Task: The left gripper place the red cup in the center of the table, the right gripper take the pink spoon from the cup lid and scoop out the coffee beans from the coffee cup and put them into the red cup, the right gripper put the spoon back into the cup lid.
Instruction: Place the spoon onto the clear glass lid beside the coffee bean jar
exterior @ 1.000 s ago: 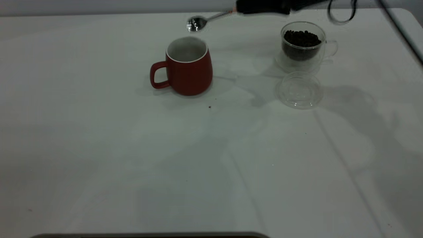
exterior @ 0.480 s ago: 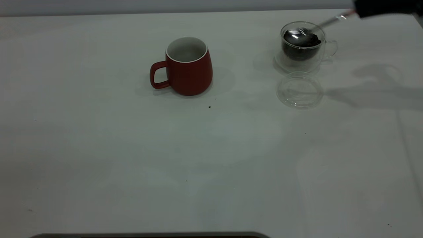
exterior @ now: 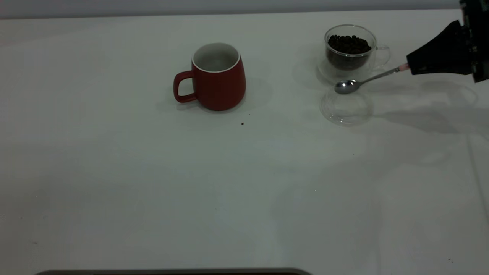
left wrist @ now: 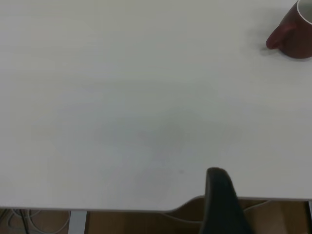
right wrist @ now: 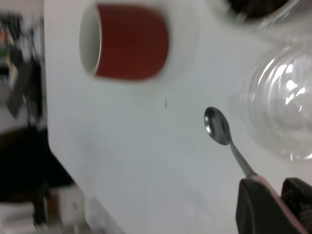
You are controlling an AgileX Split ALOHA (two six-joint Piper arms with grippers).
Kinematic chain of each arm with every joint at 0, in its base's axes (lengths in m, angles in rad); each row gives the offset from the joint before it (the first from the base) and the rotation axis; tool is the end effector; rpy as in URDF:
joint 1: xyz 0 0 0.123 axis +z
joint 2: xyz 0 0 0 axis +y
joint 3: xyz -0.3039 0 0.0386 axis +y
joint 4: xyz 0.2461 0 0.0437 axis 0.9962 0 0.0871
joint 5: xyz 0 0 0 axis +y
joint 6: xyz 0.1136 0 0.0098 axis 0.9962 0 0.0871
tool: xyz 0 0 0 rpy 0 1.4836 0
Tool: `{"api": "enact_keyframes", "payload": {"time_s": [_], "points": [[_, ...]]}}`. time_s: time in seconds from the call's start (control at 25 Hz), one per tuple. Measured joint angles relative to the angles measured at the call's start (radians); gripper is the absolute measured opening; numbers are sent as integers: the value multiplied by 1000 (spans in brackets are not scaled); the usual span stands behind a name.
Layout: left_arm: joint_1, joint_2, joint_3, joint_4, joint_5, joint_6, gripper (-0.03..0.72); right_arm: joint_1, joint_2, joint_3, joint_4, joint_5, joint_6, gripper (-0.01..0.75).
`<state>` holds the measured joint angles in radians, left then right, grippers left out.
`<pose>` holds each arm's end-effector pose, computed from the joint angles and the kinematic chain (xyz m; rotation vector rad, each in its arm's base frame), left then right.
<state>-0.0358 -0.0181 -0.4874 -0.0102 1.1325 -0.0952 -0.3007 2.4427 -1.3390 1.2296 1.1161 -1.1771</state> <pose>-0.0127 -0.0006 0.2548 -0.0618 2.1110 -0.0906 0.4149 -0.0275 0.0284 0.0510 2.5558 1.3689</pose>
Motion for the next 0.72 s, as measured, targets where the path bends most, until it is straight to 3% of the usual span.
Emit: {"api": "enact_keyframes", "payload": {"time_s": [0.32, 0.72], "points": [[0, 0, 0, 0, 0, 0, 493, -1, 72, 0, 102, -107, -19, 92], [0, 0, 0, 0, 0, 0, 493, 1, 114, 0, 122, -136, -37, 92]]}}
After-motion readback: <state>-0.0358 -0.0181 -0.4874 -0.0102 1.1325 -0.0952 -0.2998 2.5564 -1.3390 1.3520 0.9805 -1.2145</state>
